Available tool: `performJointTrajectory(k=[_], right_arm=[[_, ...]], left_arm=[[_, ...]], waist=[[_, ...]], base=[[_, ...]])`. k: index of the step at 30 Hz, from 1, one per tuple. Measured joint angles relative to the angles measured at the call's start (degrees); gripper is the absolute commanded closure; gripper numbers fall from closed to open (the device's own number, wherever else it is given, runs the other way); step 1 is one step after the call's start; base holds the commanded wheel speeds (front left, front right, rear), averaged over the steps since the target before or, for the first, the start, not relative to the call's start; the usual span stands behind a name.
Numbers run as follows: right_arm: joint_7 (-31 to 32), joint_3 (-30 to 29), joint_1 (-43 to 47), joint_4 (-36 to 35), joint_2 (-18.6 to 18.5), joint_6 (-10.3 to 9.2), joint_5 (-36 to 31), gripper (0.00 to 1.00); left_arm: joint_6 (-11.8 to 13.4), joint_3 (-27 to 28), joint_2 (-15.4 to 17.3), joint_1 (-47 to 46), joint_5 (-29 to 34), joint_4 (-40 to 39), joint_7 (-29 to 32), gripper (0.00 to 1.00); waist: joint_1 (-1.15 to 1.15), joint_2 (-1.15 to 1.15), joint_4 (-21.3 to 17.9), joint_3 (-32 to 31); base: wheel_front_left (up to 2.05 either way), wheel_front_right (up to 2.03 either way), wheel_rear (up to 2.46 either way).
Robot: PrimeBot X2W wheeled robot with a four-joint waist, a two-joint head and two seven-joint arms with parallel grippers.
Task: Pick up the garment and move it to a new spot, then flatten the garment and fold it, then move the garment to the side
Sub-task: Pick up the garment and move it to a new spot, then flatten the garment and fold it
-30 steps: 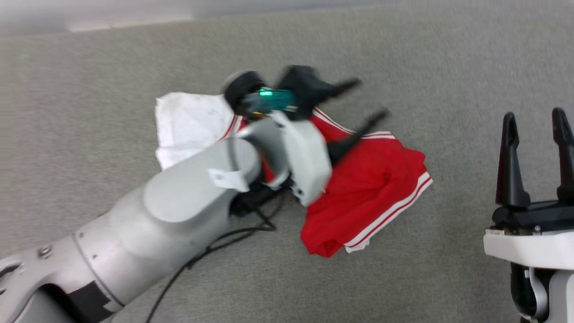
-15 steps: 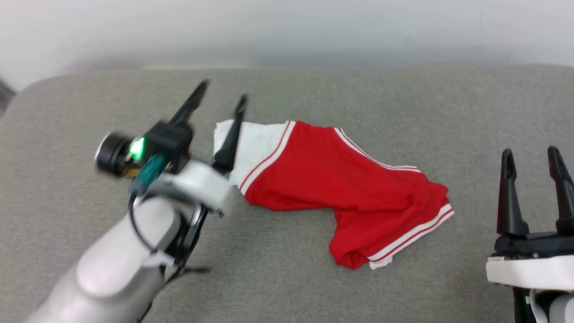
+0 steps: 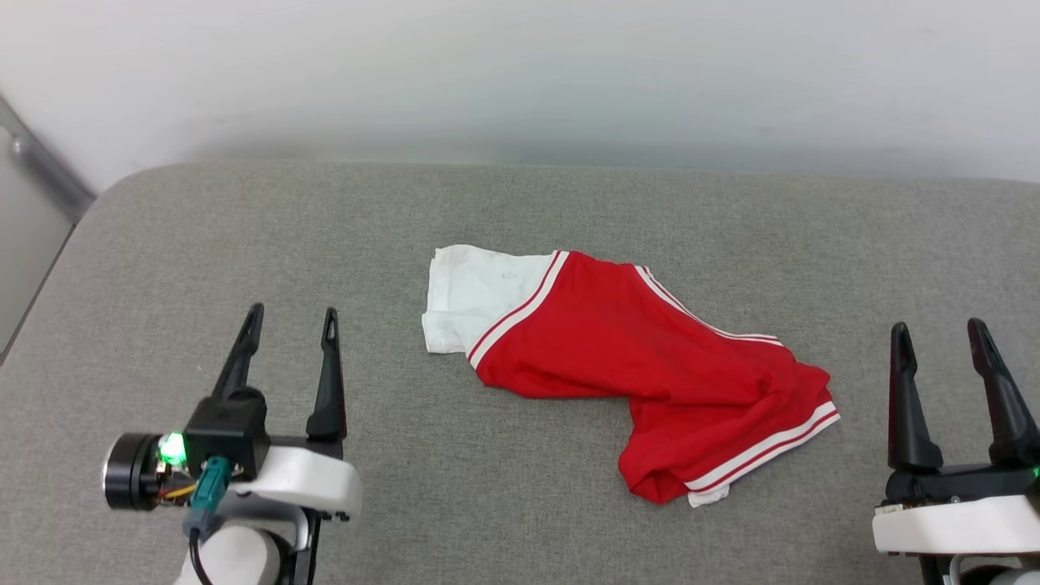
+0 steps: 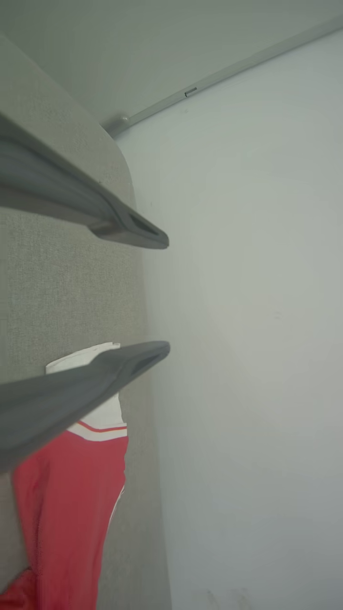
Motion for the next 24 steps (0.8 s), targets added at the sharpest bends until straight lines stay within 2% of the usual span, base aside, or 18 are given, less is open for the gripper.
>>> performJointTrajectory(k=[10,24], right_arm=[[0.0,0.2,2.5,2.1,0.0,0.00,0.8,0.00],[0.0,0.4,3.6,2.6,0.0,0.00,1.5,0.00]], left_arm=[[-5.2,7.5,-6.8,7.3,6.9,0.6,0.0,0.00],[-11.7,12.7,-11.5,9.4,12.6,3.3,0.0,0.00]], waist=[[0.00,0.00,0.2,-1.1],[0.00,0.00,-0.1,-1.4]], base=[[0.00,0.00,0.00],[0.00,0.00,0.00]])
